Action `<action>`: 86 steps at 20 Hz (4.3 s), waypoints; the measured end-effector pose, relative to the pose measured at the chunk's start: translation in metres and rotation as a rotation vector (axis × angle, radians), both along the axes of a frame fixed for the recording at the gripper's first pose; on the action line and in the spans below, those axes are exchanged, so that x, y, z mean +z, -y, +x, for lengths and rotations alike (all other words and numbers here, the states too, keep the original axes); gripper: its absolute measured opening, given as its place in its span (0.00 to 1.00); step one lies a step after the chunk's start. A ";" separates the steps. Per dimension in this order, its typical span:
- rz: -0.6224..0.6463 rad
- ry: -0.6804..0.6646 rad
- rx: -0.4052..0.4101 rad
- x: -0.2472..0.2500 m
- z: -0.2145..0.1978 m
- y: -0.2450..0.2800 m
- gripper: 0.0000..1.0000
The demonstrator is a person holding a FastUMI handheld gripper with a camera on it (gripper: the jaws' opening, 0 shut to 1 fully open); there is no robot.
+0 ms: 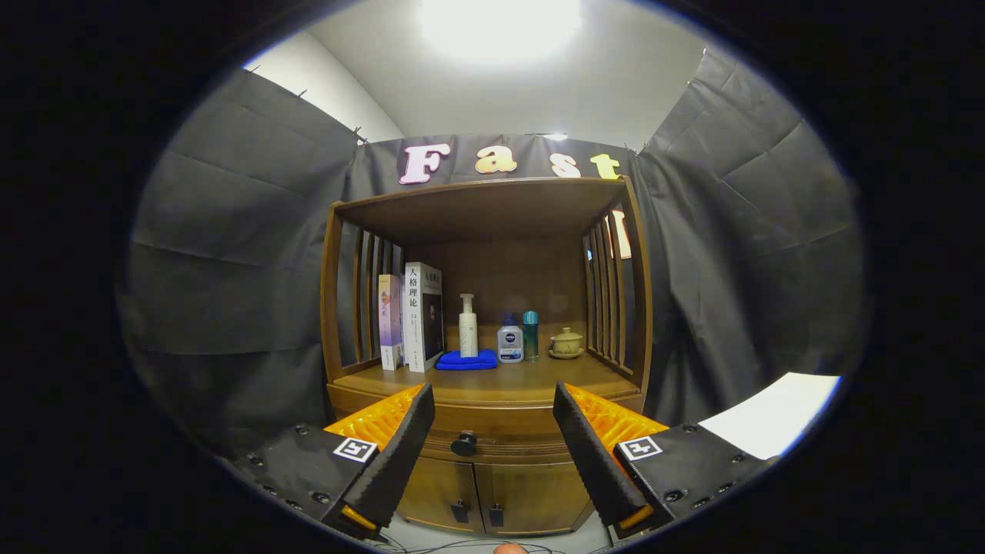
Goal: Pull open the drawer, take out the items inside it, and place them on the countertop above the cabinet.
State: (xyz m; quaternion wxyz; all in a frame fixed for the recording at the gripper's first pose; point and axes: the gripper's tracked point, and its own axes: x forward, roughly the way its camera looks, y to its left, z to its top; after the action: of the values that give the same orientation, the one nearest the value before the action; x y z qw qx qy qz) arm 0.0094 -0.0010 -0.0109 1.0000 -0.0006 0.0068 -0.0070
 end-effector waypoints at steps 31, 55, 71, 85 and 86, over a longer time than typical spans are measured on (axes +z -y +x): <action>0.053 -0.155 0.050 -0.143 0.148 -0.039 0.98; -0.001 -0.312 0.033 -0.206 0.153 -0.045 0.29; 0.005 -0.331 0.082 -0.200 0.086 -0.048 0.28; -0.015 -0.341 0.138 -0.198 0.029 -0.053 0.28; -0.016 -0.346 0.145 -0.199 0.024 -0.053 0.28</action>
State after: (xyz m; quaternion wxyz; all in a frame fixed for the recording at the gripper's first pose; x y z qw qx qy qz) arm 0.0337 0.0520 -0.2102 0.9817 -0.0105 0.1784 0.0652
